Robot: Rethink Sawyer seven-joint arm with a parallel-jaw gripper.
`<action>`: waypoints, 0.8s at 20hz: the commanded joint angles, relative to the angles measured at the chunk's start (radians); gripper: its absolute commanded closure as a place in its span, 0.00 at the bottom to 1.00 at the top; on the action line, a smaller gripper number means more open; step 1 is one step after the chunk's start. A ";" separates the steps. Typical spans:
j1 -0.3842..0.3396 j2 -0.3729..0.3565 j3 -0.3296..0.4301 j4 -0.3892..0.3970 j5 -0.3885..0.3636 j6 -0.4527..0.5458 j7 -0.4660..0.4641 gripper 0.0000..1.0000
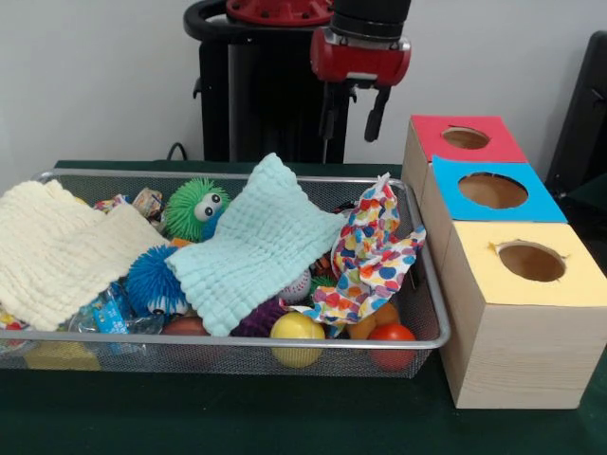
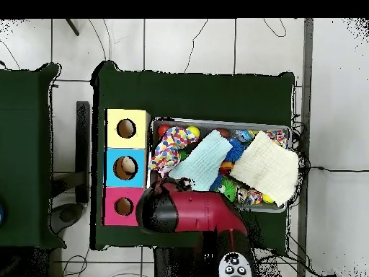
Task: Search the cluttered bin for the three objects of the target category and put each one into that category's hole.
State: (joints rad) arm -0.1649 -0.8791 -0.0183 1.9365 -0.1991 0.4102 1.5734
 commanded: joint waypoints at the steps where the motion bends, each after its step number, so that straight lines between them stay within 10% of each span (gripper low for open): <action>1: -0.044 0.074 0.083 -0.128 -0.052 0.002 0.012 0.00; 16: -0.042 0.146 0.083 -0.217 -0.075 0.005 -0.006 0.00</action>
State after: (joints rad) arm -0.1840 -0.7961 -0.0181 1.8012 -0.2009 0.4104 1.5734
